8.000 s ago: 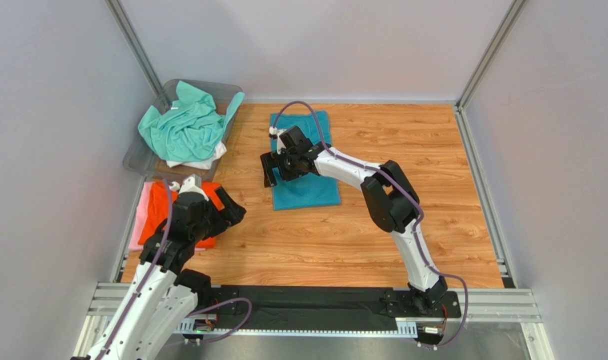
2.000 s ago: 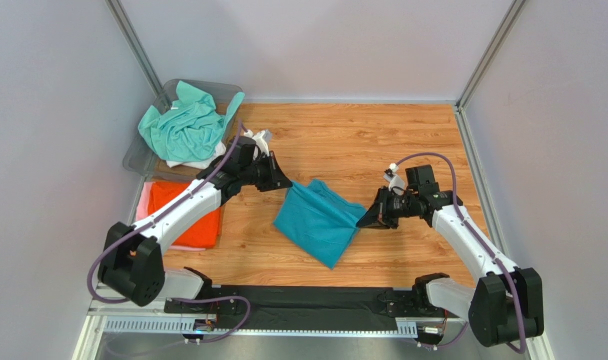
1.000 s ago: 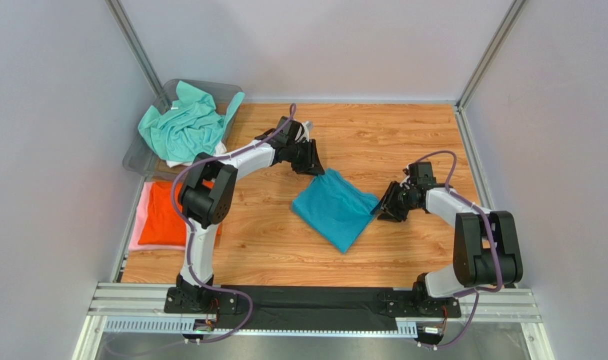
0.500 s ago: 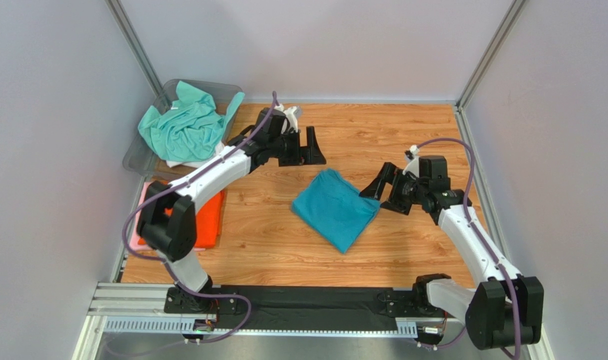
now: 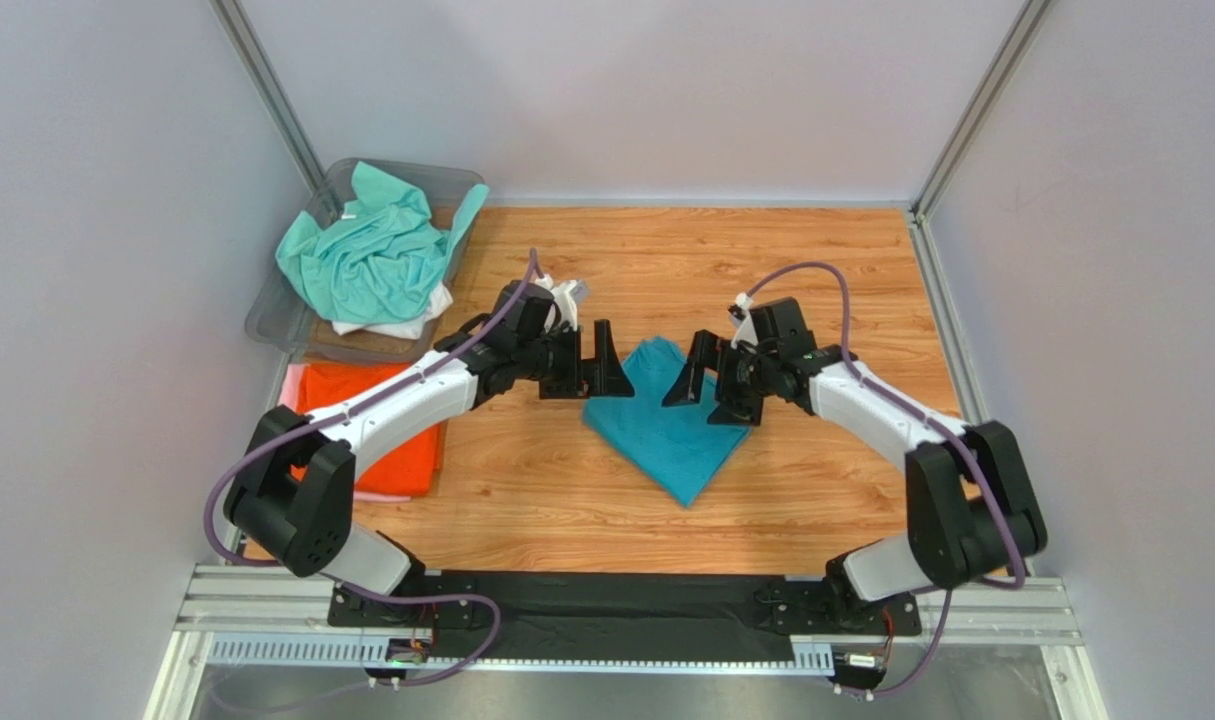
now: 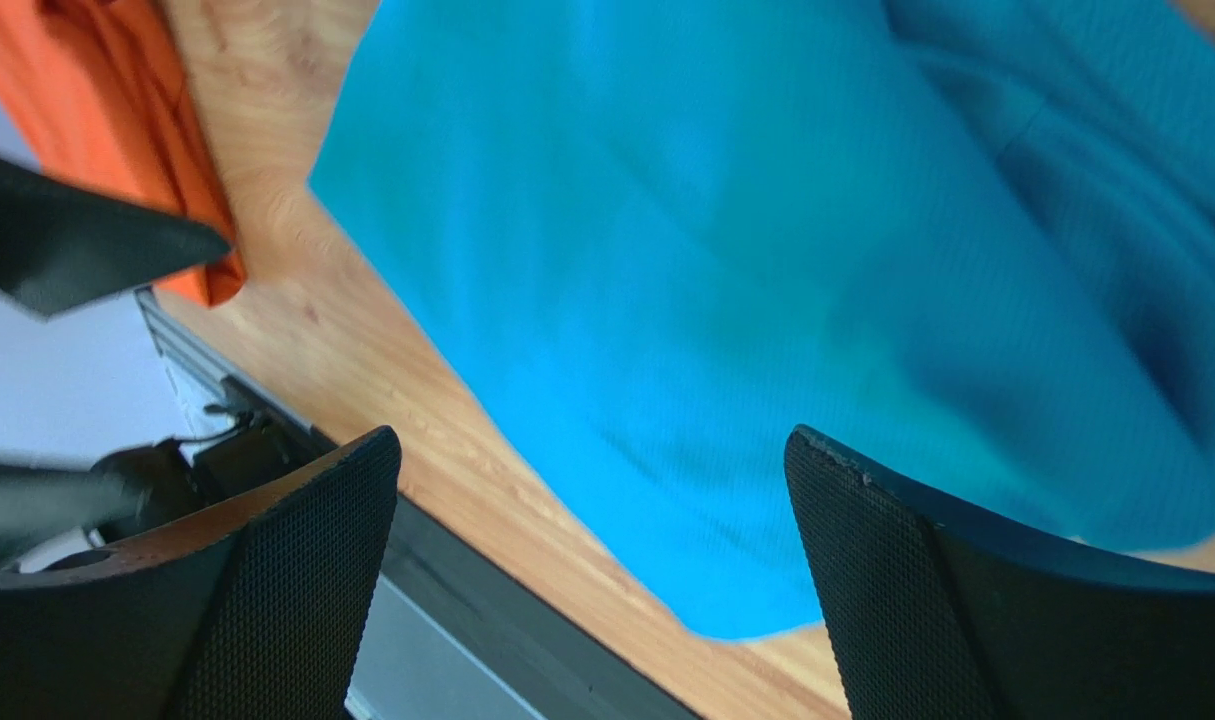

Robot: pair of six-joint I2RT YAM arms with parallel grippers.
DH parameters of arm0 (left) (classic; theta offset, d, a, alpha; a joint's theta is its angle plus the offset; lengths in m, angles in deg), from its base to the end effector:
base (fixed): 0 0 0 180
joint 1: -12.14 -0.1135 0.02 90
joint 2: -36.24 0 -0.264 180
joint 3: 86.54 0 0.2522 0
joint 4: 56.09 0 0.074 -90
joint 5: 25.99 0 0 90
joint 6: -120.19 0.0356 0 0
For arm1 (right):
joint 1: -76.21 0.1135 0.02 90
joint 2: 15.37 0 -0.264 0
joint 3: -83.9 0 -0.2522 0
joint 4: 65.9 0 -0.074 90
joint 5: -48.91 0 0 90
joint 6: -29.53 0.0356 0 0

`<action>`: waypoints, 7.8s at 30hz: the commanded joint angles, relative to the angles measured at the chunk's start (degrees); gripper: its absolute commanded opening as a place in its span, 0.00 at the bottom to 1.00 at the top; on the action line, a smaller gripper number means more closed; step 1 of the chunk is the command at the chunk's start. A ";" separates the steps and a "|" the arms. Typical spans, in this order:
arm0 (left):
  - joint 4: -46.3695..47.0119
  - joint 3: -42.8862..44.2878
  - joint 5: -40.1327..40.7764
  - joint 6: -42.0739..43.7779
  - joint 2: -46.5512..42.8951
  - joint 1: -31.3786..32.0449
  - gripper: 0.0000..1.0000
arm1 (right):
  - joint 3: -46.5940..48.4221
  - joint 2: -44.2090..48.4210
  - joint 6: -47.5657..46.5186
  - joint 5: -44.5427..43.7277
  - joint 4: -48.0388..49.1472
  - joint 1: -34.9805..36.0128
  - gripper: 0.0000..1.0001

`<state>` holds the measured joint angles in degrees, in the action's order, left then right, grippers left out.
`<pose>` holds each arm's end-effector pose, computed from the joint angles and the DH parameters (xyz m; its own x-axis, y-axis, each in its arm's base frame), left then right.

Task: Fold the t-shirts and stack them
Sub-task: Fold the tshirt, then neatly place the folded tshirt to the corner

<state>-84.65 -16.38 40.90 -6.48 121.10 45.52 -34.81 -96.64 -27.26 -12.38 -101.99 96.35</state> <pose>0.2579 -0.1866 0.2393 -0.9038 -0.0623 -0.4235 0.2556 0.7151 -0.6507 0.2529 0.1110 0.2010 -0.9550 0.1614 -0.2487 -0.0366 0.7682 0.6392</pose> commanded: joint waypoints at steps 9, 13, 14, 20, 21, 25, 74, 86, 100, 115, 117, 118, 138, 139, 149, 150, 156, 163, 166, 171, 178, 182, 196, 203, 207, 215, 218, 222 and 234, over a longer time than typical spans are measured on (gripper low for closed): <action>6.64 3.71 -5.10 -0.08 9.09 0.72 1.00 | 8.98 -13.02 -0.43 -13.51 3.69 -1.24 1.00; 6.10 4.51 -5.80 0.80 13.92 0.72 1.00 | 8.90 -16.89 -0.96 -13.33 3.43 -2.74 1.00; 6.11 4.51 -5.54 1.07 14.63 0.72 1.00 | 8.81 -18.12 -1.04 -13.24 3.34 -3.00 1.00; 3.21 3.54 -2.73 2.82 18.41 0.72 1.00 | 9.60 -21.82 -2.54 -14.03 3.52 -4.14 1.00; 2.95 3.28 -2.20 3.00 18.76 0.72 1.00 | 9.78 -21.99 -3.15 -13.86 3.52 -4.32 1.00; 2.15 2.22 -1.93 3.35 19.29 0.72 1.00 | 11.62 -21.82 -7.45 -12.28 2.12 -4.41 1.00; -2.33 20.33 5.62 1.69 31.95 3.70 1.00 | 7.13 -18.03 -5.44 -2.78 7.91 -9.59 1.00; -0.66 -1.01 12.39 -1.91 13.86 3.79 1.00 | 4.51 -15.86 -7.72 -1.46 7.12 -3.11 1.00; -13.66 -12.98 23.01 -5.17 -21.73 6.34 1.00 | 6.96 9.97 -5.27 -14.19 -3.95 9.04 1.00; -19.47 -23.97 37.44 -11.93 -43.92 6.34 1.00 | -7.35 51.19 1.52 -49.45 -14.24 8.95 1.00; -17.99 -23.88 36.22 -12.38 -39.10 6.25 1.00 | -8.67 52.79 0.98 -50.41 -14.32 8.95 1.00; -16.93 -23.80 34.73 -12.12 -37.33 6.34 1.00 | -9.64 53.76 0.98 -50.33 -14.41 8.95 1.00; -4.70 -14.30 23.57 -9.12 -1.63 6.34 0.94 | -8.86 47.00 -4.38 -49.27 -15.20 8.78 1.00; -4.79 -14.13 23.55 -9.21 -0.93 6.34 0.92 | -8.94 47.08 -4.47 -49.19 -15.12 8.77 1.00; -8.99 -11.76 27.32 -12.20 5.31 11.61 0.54 | -9.73 46.30 -4.82 -46.12 -13.53 6.41 1.00; -10.23 -10.45 30.20 -12.90 5.84 12.66 0.50 | -9.73 46.38 -4.82 -45.76 -13.45 5.88 1.00; -16.74 -6.31 35.07 -13.78 10.15 13.64 0.24 | -9.91 46.56 -5.09 -44.44 -13.09 4.56 1.00; -22.43 -2.88 41.55 -11.51 10.68 14.07 0.00 | -10.09 47.00 -5.26 -42.95 -12.56 2.54 1.00; -27.19 -1.38 49.81 -8.35 7.71 14.16 0.00 | -10.17 47.00 -5.53 -41.55 -12.04 0.87 1.00; -29.04 -3.13 58.97 2.11 -0.56 13.99 0.00 | -10.52 47.17 -5.79 -39.35 -11.42 -1.68 1.00; -40.55 -2.87 68.34 2.66 -6.55 13.99 0.00 | -10.18 46.38 -5.96 -37.33 -11.25 -3.71 1.00; -42.60 -2.09 71.02 4.10 -9.27 13.64 0.00 | -10.09 45.86 -5.96 -36.71 -11.25 -3.97 1.00; -44.34 2.66 79.62 13.01 -14.28 3.88 0.00 | -10.00 46.30 -5.88 -37.24 -11.95 -4.76 1.00; -49.97 5.03 81.04 12.58 -17.44 1.33 0.00 | -9.82 45.77 -5.88 -36.97 -12.30 -4.85 1.00; -50.67 5.82 81.82 13.73 -17.97 0.54 0.00 | -9.82 45.77 -5.88 -36.97 -12.39 -4.94 1.00; -52.78 8.37 83.58 14.08 -18.85 0.45 0.00 | -9.91 45.59 -5.97 -36.71 -12.30 -5.37 1.00; -54.53 10.04 83.49 13.91 -19.55 0.28 0.00 | -10.00 45.59 -5.96 -36.62 -12.21 -5.46 1.00; -55.86 10.84 84.29 13.37 -21.14 -0.07 0.00 | -10.26 45.50 -5.88 -36.71 -11.78 -5.55 1.00; -51.56 5.75 81.57 12.76 -21.49 -11.75 0.00 | -10.35 45.41 -5.96 -35.74 -11.86 -5.82 1.00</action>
<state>-138.68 -9.30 121.97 5.54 99.51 37.48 -45.01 -51.33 -32.30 -48.67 -115.78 90.80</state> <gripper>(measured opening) 0.017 0.998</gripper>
